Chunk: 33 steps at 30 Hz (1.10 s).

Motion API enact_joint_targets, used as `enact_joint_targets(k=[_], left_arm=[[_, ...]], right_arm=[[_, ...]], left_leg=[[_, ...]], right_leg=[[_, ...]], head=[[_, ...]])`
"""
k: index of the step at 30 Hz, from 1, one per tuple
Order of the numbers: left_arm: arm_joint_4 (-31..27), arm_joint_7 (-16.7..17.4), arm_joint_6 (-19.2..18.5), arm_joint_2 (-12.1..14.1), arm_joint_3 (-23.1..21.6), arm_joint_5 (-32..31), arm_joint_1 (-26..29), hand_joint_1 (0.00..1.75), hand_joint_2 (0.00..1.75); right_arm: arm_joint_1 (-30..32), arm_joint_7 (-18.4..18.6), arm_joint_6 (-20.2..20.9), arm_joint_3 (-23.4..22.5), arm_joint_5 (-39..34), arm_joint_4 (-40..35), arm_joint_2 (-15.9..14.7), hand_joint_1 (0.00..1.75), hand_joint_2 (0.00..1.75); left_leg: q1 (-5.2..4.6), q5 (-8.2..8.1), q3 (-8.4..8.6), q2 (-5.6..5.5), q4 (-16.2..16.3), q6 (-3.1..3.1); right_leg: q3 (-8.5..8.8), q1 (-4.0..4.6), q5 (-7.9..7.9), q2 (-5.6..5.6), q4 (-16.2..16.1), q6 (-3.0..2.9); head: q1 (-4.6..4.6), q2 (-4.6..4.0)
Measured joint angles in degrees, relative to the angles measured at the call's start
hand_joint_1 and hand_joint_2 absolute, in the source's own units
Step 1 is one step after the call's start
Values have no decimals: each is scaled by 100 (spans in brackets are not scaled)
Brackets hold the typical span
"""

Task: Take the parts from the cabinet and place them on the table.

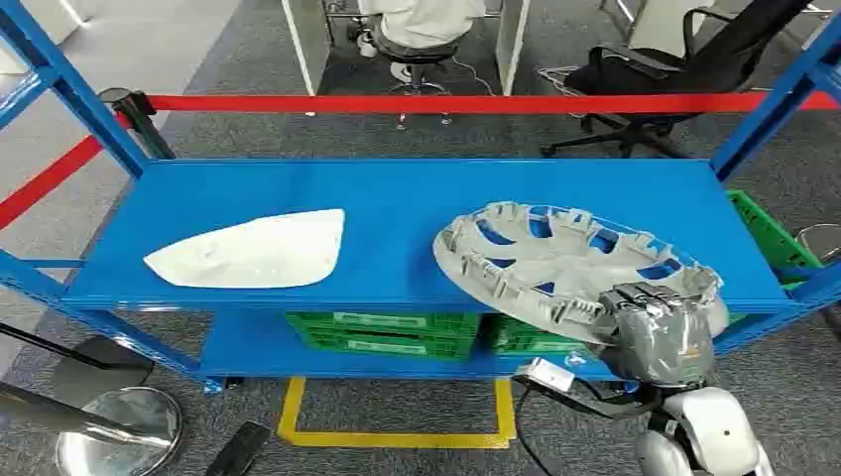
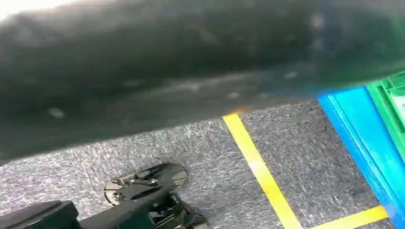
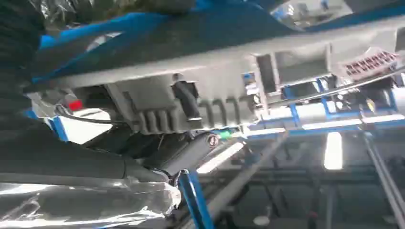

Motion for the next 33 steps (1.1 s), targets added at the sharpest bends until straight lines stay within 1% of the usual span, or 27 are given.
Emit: enact_joint_targets(k=[9, 26, 30, 33], left_arm=[[0, 0, 0, 0, -76, 2, 0, 0, 0], [0, 0, 0, 0, -79, 20, 1, 0, 0], [0, 0, 0, 0, -83, 50, 1, 0, 0], [0, 0, 0, 0, -114, 50, 0, 0, 0]], right_arm=[[35, -29, -33, 90, -70, -79, 0, 164, 175], [40, -40, -37, 96, -175, -88, 0, 164, 175], [53, -158, -138, 96, -354, -155, 2, 164, 175], [73, -309, -422, 96, -367, -306, 7, 164, 175]], left_leg=[[0, 0, 0, 0, 0, 0], [0, 0, -1, 0, 0, 0], [0, 0, -1, 0, 0, 0], [0, 0, -1, 0, 0, 0]], right_leg=[[0, 0, 0, 0, 0, 0], [-1, 0, 0, -1, 0, 0], [-1, 0, 0, -1, 0, 0], [-1, 0, 0, 0, 0, 0]], head=[[0, 0], [0, 0], [0, 0], [0, 0]])
